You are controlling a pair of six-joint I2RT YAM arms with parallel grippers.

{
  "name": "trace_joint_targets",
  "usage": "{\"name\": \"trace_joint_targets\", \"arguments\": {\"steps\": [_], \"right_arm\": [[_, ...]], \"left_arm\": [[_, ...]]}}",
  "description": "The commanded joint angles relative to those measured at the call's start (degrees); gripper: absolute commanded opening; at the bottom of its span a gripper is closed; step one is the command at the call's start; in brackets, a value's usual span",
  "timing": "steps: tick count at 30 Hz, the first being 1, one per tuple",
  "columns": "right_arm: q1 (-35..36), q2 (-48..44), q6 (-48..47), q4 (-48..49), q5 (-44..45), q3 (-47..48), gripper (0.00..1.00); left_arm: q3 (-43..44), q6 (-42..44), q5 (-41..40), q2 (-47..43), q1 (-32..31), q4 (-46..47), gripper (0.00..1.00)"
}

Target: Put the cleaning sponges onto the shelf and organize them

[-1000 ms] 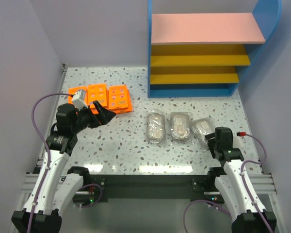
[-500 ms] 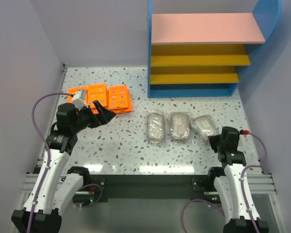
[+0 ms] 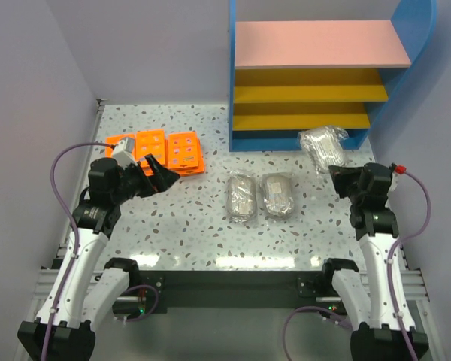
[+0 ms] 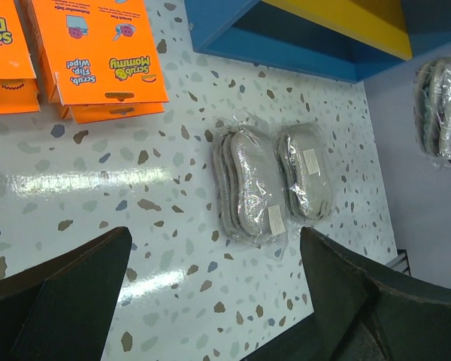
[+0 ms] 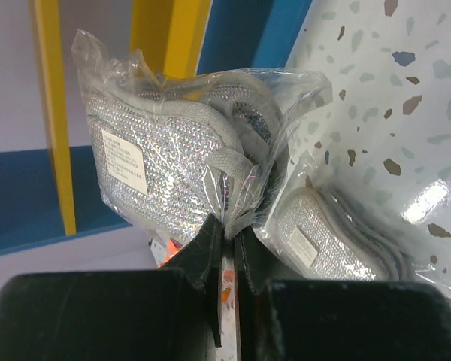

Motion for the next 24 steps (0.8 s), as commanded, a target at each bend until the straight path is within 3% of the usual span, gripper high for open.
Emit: {"name": "trace_joint_targets", "arguments": {"steps": [1, 10, 17, 24], "right_arm": [[-0.9, 7.31, 3.0, 8.36, -0.86, 1.55, 0.0], [-4.67, 18.06, 2.73, 21.74, -4.1, 3.05, 0.0], [-8.89, 25.08, 1.33, 18.33, -5.16, 8.84, 0.0], [-10.48, 34.84, 1.59, 21.04, -5.96, 14.56, 0.0]], "left_arm": [[2.53, 1.89, 0.48, 0.24, -0.46, 1.06, 1.0], [4.2, 2.68, -0.48, 0.77, -0.46, 0.01, 1.0], [2.88, 2.06, -0.31, 1.73, -0.46, 1.85, 1.0], [3.32, 1.1, -0.57, 3.76, -0.55, 3.96, 1.0]]}}
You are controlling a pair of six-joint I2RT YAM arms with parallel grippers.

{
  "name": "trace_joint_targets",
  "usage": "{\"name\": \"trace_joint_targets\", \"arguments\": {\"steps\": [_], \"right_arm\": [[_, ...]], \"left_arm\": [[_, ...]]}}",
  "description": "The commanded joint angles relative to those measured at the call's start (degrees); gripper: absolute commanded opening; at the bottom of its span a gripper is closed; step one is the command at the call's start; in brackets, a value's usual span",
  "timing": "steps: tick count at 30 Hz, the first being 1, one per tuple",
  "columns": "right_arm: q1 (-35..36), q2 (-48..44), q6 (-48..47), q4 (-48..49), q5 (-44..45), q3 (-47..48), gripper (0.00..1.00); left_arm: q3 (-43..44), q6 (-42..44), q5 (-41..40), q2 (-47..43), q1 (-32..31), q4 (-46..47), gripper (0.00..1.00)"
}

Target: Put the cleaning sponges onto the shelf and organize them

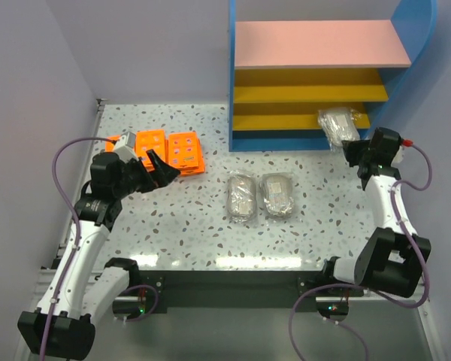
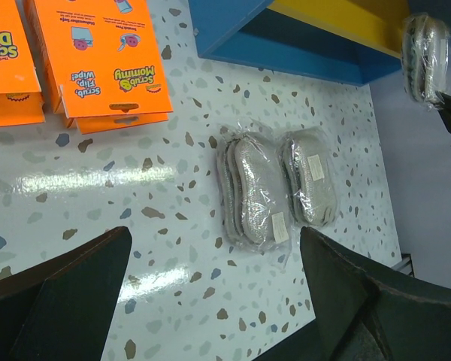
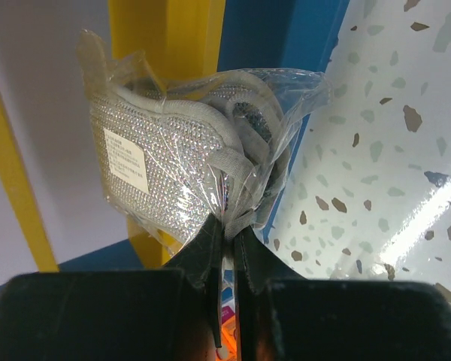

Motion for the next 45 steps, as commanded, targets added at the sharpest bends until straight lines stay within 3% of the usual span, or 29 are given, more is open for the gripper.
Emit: {"name": "trace_joint_targets", "arguments": {"steps": [1, 8, 21, 30, 40, 45], "right_arm": [[-0.34, 3.48, 0.06, 3.91, -1.26, 4.63, 0.0], [-0.69, 11.12, 3.75, 11.99, -1.08, 8.51, 0.0], [-0.6, 24.14, 7.53, 11.21, 2.08, 21.95, 0.0], [-0.6, 24.76, 9.02, 9.53, 5.77, 21.87, 0.0], [-0.69, 20.99, 9.82, 12.44, 3.14, 19.76, 0.58], [-0.78, 15.47, 10.26, 12.61, 2.87, 17.31, 0.61]], "left_arm": [[1.75, 0.09, -0.31, 0.68, -0.44, 3.39, 1.0], [1.84, -0.7, -0.84, 2.52, -0.44, 5.15, 1.0], [1.22, -2.46, -1.36, 7.97, -0.44, 9.72, 1.0], [3.77, -2.46, -0.93, 12.19, -0.44, 10.95, 1.0], [4.3, -1.93, -0.05, 12.02, -0.44, 10.43, 1.0], [4.82, -1.49, 0.66, 11.49, -0.44, 9.72, 1.0]]}}
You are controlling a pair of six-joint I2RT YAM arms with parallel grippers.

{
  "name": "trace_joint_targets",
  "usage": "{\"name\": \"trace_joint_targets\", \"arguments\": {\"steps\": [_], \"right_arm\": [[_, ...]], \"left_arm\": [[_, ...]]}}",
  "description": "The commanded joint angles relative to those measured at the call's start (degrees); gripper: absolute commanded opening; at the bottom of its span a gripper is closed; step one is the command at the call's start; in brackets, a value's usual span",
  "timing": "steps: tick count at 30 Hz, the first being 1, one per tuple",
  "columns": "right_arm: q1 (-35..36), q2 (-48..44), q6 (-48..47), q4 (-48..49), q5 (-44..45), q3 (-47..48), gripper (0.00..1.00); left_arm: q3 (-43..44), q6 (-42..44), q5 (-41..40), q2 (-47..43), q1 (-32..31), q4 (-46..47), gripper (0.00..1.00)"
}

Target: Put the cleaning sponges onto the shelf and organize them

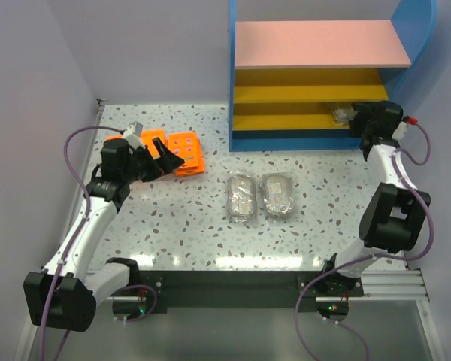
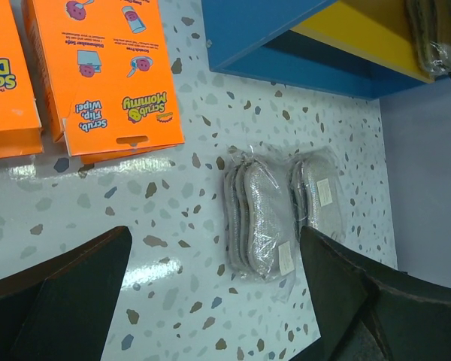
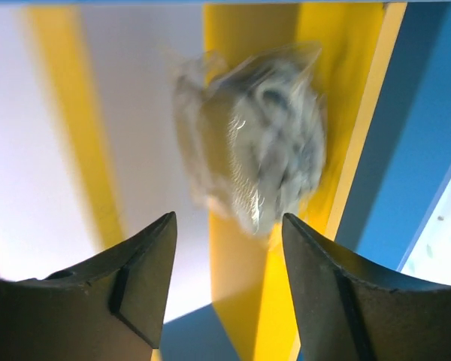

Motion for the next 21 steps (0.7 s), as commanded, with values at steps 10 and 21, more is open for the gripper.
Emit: {"name": "trace_joint_targets", "arguments": {"steps": [10, 21], "right_arm": [[-0.32, -25.81, -14.06, -20.23, -11.85, -12.93, 0.7], [18.05, -55.34, -14.97, -36.06, -26.1, -42.02, 0.7]], "left_arm": [[-0.85, 0.37, 3.05, -2.96, -0.24, 2.05, 1.0], [-3.75, 1.86, 3.14, -6.13, -0.24, -0.93, 1.0]]}}
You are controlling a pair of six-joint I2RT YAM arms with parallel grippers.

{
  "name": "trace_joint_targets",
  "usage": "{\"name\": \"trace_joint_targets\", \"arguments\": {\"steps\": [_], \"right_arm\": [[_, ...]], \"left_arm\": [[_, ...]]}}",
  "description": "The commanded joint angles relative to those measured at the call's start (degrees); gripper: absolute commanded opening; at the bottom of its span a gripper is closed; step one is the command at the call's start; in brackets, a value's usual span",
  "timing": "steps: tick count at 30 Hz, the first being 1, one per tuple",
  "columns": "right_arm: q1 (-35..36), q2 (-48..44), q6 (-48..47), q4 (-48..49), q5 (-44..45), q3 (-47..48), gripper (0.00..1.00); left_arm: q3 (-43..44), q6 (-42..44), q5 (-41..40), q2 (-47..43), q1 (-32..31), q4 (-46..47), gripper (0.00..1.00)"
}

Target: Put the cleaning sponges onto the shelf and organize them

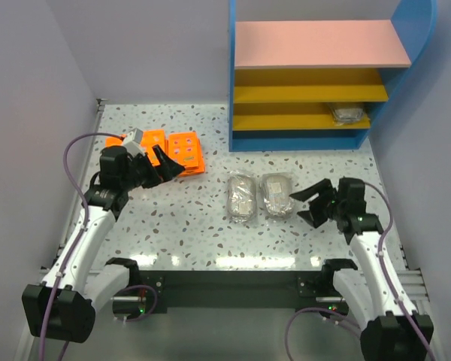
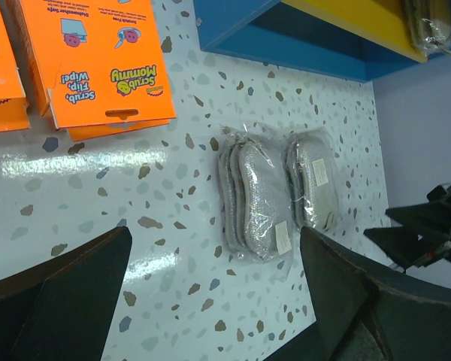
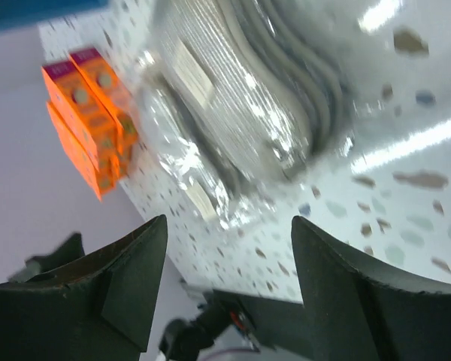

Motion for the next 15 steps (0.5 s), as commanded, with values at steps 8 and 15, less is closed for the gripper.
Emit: {"name": "trace_joint_targets", "arguments": {"steps": [8, 15], "right_arm": [[5.17, -11.5, 6.67, -6.93, -7.7, -10.07, 0.7], [7.01, -2.98, 9.05, 5.02, -2.52, -11.74, 0.71]], "left_arm": [[-3.97, 0.85, 0.75, -4.31, -0.22, -0.46, 0.99], [-3.97, 0.94, -0.48, -5.36, -0.22, -1.51, 0.99]]}}
